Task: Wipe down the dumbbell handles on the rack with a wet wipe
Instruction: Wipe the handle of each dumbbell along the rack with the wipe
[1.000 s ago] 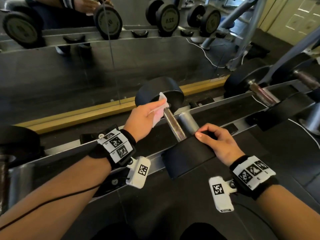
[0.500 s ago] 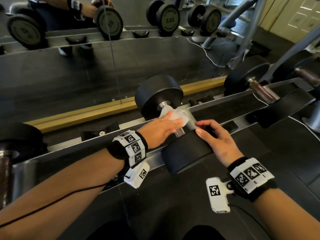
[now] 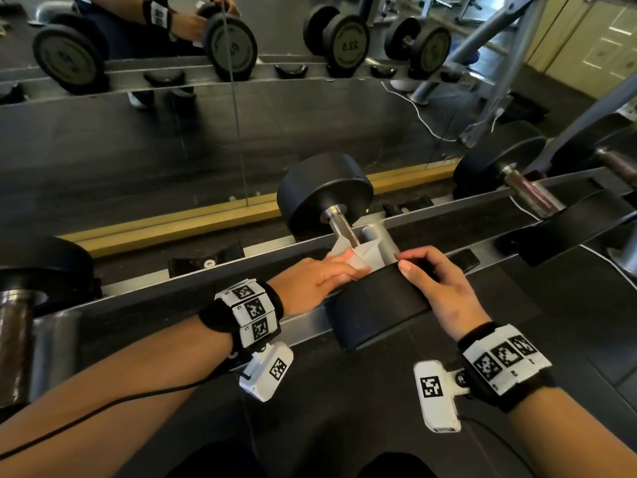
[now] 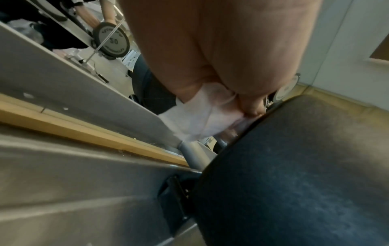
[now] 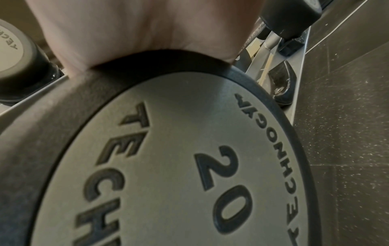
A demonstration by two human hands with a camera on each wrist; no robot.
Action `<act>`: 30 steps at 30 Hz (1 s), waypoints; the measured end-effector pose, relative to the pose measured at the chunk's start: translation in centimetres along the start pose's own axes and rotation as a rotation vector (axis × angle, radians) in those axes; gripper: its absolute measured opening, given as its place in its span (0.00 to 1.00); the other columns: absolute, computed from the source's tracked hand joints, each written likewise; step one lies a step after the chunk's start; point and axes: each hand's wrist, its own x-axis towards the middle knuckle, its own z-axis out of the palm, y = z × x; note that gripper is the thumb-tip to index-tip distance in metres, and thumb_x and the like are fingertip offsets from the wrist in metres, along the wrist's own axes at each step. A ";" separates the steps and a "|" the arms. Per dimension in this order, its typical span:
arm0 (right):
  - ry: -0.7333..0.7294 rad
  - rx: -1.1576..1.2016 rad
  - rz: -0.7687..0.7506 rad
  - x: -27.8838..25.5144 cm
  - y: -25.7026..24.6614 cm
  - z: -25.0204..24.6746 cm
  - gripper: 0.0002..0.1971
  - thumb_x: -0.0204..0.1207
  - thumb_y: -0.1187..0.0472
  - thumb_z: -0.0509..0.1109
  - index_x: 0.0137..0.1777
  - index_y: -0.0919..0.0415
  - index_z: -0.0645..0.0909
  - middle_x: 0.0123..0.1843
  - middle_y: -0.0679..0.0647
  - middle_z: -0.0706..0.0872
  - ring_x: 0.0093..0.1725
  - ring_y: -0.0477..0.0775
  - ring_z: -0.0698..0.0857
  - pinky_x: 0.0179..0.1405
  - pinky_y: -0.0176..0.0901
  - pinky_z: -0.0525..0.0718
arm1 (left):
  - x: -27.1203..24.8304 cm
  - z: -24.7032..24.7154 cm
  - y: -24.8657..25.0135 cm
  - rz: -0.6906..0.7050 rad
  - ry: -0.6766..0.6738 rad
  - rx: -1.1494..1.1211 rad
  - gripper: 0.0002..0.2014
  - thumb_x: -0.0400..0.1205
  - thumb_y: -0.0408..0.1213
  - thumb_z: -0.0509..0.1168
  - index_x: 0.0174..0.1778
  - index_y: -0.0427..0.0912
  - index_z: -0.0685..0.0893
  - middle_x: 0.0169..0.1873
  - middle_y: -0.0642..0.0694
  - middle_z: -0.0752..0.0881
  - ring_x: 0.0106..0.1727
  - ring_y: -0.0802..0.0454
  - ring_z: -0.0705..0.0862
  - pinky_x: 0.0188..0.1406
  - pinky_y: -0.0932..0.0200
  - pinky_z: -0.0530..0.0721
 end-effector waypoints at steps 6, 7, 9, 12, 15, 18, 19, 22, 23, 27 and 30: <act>-0.009 0.020 0.000 0.1 0.1 0.0 0.14 0.71 0.45 0.73 0.54 0.47 0.86 0.46 0.42 0.88 0.46 0.38 0.87 0.38 0.28 0.83 | -0.6 -1.7 0.8 -0.105 0.213 -0.574 0.14 0.89 0.33 0.58 0.67 0.38 0.85 0.63 0.42 0.86 0.64 0.53 0.84 0.66 0.54 0.80; -0.010 0.020 0.001 0.1 0.1 -0.1 0.14 0.71 0.45 0.73 0.54 0.47 0.86 0.46 0.42 0.88 0.46 0.39 0.87 0.38 0.28 0.83 | -0.5 -2.4 0.9 -0.146 0.313 -0.545 0.13 0.89 0.35 0.59 0.66 0.42 0.85 0.61 0.47 0.87 0.62 0.56 0.84 0.63 0.56 0.80; -0.008 0.022 -0.001 0.2 0.1 -0.1 0.13 0.70 0.44 0.73 0.52 0.46 0.86 0.49 0.43 0.89 0.47 0.40 0.87 0.40 0.29 0.83 | 0.0 -3.8 0.9 -0.222 0.512 -0.456 0.12 0.90 0.40 0.60 0.65 0.49 0.85 0.57 0.53 0.86 0.59 0.59 0.84 0.59 0.56 0.79; -0.008 0.031 -0.006 0.2 0.2 -0.1 0.13 0.70 0.41 0.75 0.50 0.45 0.86 0.53 0.46 0.89 0.50 0.41 0.87 0.41 0.29 0.83 | 0.9 -4.9 1.2 -0.192 0.684 -0.355 0.11 0.91 0.43 0.56 0.61 0.52 0.83 0.51 0.59 0.84 0.51 0.65 0.83 0.49 0.64 0.78; 0.002 0.025 -0.011 0.3 0.3 -0.1 0.11 0.71 0.44 0.75 0.50 0.45 0.86 0.53 0.47 0.89 0.49 0.40 0.87 0.41 0.28 0.83 | 1.6 -4.0 1.4 -0.134 0.636 -0.204 0.13 0.92 0.41 0.54 0.66 0.53 0.81 0.53 0.55 0.85 0.52 0.64 0.82 0.51 0.59 0.82; 0.007 0.017 -0.011 0.4 0.4 0.0 0.11 0.70 0.44 0.74 0.50 0.45 0.86 0.52 0.46 0.89 0.49 0.40 0.87 0.40 0.29 0.83 | 2.1 -1.8 1.1 -0.125 0.366 -0.028 0.19 0.92 0.40 0.51 0.78 0.57 0.75 0.71 0.47 0.81 0.71 0.50 0.78 0.71 0.46 0.75; 0.009 0.020 -0.013 0.4 0.4 0.0 0.11 0.70 0.43 0.74 0.49 0.45 0.86 0.52 0.46 0.89 0.48 0.40 0.87 0.40 0.29 0.83 | 2.1 -1.1 1.0 -0.137 0.305 -0.006 0.20 0.93 0.41 0.51 0.79 0.59 0.73 0.74 0.48 0.79 0.75 0.49 0.73 0.76 0.45 0.70; 0.008 0.020 -0.024 0.4 0.3 0.0 0.14 0.68 0.41 0.75 0.49 0.45 0.86 0.52 0.46 0.89 0.48 0.41 0.87 0.40 0.30 0.83 | 1.8 -0.2 0.6 -0.147 0.242 -0.016 0.21 0.93 0.41 0.51 0.79 0.68 0.70 0.74 0.52 0.76 0.77 0.52 0.67 0.75 0.50 0.60; 0.011 0.016 -0.027 0.4 0.3 0.1 0.14 0.68 0.40 0.75 0.49 0.45 0.86 0.51 0.46 0.89 0.49 0.41 0.87 0.40 0.30 0.83 | 1.6 0.0 0.5 -0.135 0.218 -0.020 0.21 0.93 0.42 0.51 0.78 0.70 0.70 0.73 0.54 0.76 0.76 0.54 0.66 0.73 0.52 0.58; 0.017 0.018 -0.028 0.3 0.2 0.1 0.12 0.70 0.41 0.76 0.48 0.45 0.86 0.52 0.48 0.89 0.50 0.42 0.87 0.41 0.30 0.83 | 0.6 1.8 0.7 -0.122 0.092 -0.115 0.23 0.92 0.41 0.51 0.73 0.79 0.71 0.66 0.62 0.72 0.74 0.55 0.69 0.76 0.51 0.61; 0.011 0.005 -0.021 0.2 0.0 0.1 0.11 0.70 0.43 0.73 0.48 0.45 0.86 0.53 0.49 0.88 0.51 0.44 0.86 0.42 0.30 0.83 | 0.1 2.0 1.4 -0.154 -0.004 -0.430 0.22 0.93 0.37 0.51 0.68 0.73 0.77 0.73 0.52 0.77 0.77 0.52 0.75 0.82 0.47 0.69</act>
